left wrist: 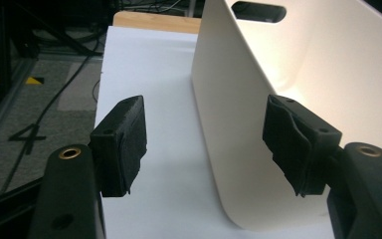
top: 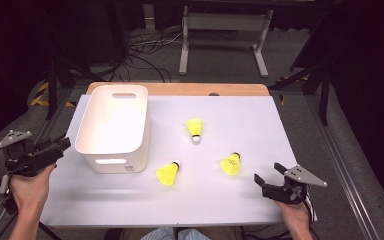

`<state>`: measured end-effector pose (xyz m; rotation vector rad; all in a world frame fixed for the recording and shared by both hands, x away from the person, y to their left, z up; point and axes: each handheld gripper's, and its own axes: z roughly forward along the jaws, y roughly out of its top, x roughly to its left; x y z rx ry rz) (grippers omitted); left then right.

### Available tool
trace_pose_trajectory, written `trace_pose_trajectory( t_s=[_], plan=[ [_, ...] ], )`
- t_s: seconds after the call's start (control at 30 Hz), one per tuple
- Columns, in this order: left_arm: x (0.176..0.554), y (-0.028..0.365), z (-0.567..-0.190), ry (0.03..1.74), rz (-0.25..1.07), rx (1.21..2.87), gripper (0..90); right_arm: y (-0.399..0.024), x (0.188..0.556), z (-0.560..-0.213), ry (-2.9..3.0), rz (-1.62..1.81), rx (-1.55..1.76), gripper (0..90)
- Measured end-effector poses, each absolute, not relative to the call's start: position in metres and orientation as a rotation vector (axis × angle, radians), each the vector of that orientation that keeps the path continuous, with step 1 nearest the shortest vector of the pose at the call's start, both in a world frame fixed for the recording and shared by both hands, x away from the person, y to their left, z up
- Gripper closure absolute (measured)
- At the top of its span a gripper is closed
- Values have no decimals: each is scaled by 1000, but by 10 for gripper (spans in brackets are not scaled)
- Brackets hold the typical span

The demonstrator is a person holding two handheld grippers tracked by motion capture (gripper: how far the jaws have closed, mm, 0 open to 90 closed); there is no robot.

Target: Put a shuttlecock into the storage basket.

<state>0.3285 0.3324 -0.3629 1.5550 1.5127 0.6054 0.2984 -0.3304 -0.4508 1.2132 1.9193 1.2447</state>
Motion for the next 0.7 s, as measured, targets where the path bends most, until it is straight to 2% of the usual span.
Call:
trace_pose_trajectory(
  t_s=[0.7],
  plan=[
    [334, 305, -341, 1425, 607, 1617, 355, -330, 298, -451, 1922, 1247, 1212, 128]
  ],
)
